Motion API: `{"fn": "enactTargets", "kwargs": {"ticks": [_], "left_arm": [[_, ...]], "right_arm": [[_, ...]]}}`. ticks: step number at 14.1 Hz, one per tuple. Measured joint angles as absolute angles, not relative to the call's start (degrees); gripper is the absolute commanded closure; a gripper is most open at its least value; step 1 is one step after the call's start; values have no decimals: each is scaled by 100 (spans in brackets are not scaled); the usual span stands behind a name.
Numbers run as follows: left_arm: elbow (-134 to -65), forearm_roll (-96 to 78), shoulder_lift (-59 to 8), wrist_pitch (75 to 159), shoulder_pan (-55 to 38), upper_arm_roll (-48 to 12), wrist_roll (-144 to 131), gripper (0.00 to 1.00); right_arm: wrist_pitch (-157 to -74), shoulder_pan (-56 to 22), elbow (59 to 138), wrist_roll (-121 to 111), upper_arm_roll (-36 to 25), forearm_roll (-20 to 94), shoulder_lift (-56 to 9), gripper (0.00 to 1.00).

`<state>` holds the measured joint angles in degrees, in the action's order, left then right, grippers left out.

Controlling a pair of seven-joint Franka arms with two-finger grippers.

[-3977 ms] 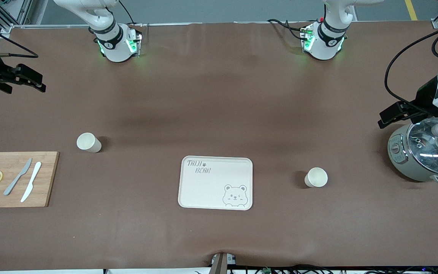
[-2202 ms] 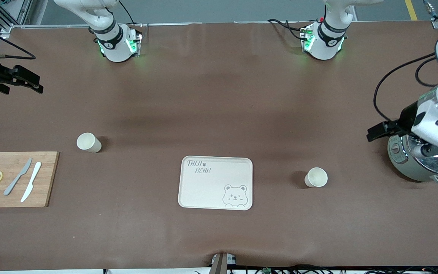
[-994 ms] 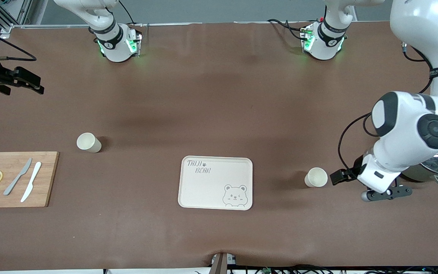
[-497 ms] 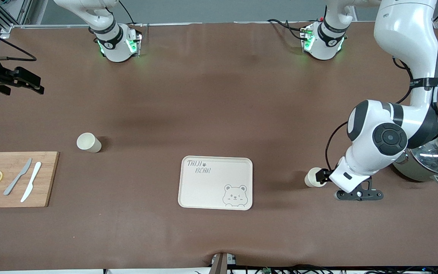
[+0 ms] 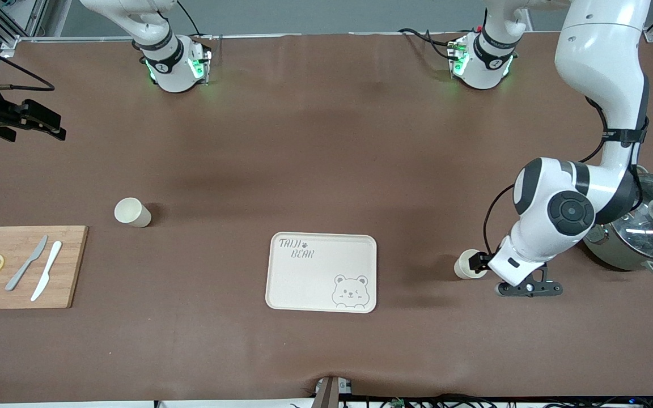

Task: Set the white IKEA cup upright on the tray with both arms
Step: 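Move the left gripper down over the white cup beside the pot, then close the left gripper on the cup rim while the right gripper starts reaching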

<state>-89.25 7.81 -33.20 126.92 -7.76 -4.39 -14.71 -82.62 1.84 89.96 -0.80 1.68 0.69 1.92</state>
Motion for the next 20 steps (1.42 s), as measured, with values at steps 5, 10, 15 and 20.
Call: {"fn": "enactTargets", "kwargs": {"ticks": [5, 10, 15, 20], "left_arm": [[-8957, 781, -3493, 12715, -716, -442, -1471, 0], [-9013, 781, -3608, 12810, -600, -443, -1467, 0], [-9090, 735, -3715, 12811, -570, -444, -1467, 0], [-9091, 695, -3821, 12829, -571, -446, -1467, 0]], "right_arm": [[-8262, 182, 8995, -80, 169, 69, 191, 0], [-8263, 182, 8996, -80, 170, 69, 191, 0], [-8265, 182, 8995, -80, 170, 69, 191, 0], [-8273, 184, 8995, -80, 170, 69, 191, 0]]}}
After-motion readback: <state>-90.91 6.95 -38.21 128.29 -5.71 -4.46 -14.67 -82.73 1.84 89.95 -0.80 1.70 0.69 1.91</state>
